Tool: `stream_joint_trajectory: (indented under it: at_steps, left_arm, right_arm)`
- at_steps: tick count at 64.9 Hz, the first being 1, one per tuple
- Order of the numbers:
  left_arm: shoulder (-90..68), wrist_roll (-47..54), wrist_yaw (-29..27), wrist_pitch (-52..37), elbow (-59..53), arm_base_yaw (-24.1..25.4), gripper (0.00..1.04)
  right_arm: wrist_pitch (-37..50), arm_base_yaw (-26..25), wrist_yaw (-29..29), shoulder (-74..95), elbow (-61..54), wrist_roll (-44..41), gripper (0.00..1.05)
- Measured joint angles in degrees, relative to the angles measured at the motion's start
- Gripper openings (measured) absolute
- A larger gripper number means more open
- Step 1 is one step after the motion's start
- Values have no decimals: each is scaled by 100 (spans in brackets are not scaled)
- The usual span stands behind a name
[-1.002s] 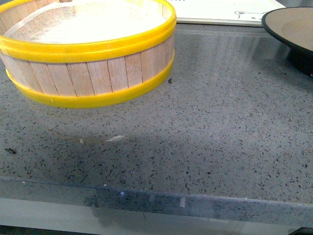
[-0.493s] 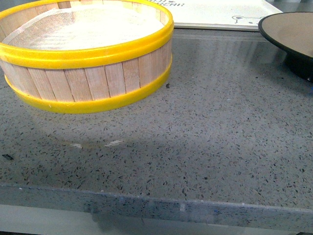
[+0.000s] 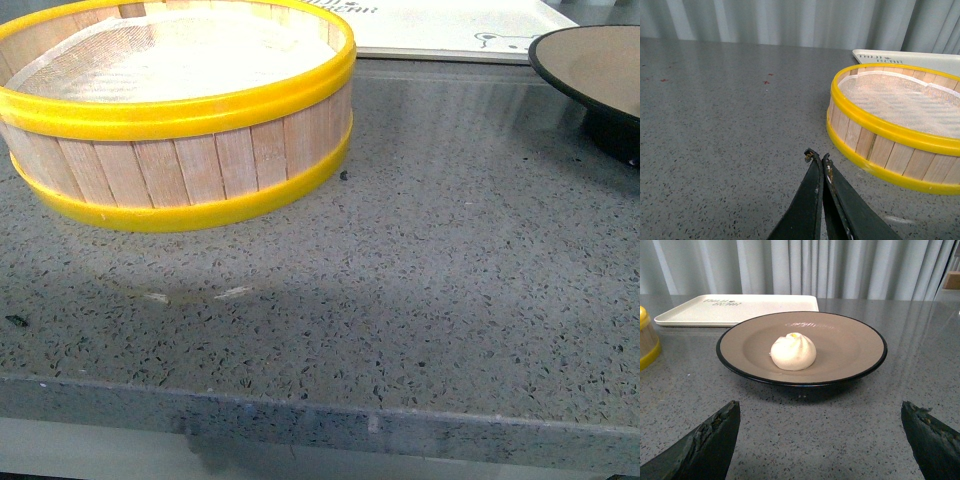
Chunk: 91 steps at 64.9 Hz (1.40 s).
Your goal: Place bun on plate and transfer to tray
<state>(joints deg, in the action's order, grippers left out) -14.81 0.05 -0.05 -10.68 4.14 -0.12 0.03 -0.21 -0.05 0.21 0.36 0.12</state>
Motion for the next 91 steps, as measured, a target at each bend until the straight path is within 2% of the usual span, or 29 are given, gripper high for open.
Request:
stream_joint_trajectory:
  at_steps: [21,29,59,69,84,86,87,88,91]
  left_arm:
    - [417,0,0,232,-184,0,4]
    - [1235,-15,9,1058,-260,0,4]
    - [1460,-22,2,1064,-260,0,4]
    - [1460,-20,2,1064,-260,0,29]
    - [1460,-20,2,1064,-260,0,86]
    - [1460,-20,2,1064,-260,0,95]
    - [1460,-20,2,1064,-260,0,98]
    - [1460,-20,0,1064,-260,0,99]
    - [1460,-17,-4,1064,-260,0,99]
  right_arm:
    - [0,0,0,0,0,0,96]
    - [0,0,0,0,0,-2,96]
    - [0,0,-2,0,0,0,96]
    - [0,0,0,0,0,0,96]
    - [0,2,4,0,0,-4,96]
    - [247,188,479,92,-11,-256,96]
    - [492,319,981,208,-9,-511,96]
    - [796,409,1364,354,-2,-673,96]
    - [1355,450,1744,715,22,-1036,96]
